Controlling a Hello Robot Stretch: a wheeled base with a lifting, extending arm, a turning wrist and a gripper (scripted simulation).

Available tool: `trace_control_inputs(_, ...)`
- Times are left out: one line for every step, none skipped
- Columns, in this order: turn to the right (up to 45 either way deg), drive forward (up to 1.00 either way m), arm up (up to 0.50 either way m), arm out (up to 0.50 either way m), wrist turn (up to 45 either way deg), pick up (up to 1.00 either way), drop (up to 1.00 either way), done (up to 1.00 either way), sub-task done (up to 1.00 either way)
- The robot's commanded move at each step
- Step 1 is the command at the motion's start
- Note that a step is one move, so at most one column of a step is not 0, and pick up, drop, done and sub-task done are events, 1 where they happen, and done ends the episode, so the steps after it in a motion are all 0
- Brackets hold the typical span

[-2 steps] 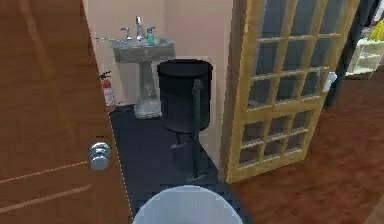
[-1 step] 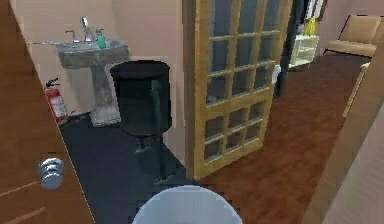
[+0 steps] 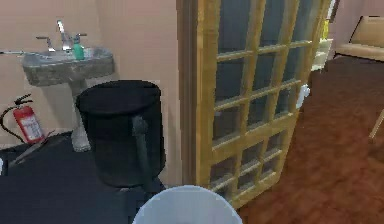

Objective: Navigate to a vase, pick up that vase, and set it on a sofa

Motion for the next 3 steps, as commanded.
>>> trace_control_inputs(27.0, 0.00, 0.00, 0.00, 0.0, 0.00, 0.00, 0.00, 0.00)
trace_control_inputs(0.0, 0.35, 0.00, 0.00, 0.0, 0.00, 0.00, 0.00, 0.00)
trace_control_inputs(27.0, 0.00, 0.00, 0.00, 0.0, 0.00, 0.00, 0.00, 0.00)
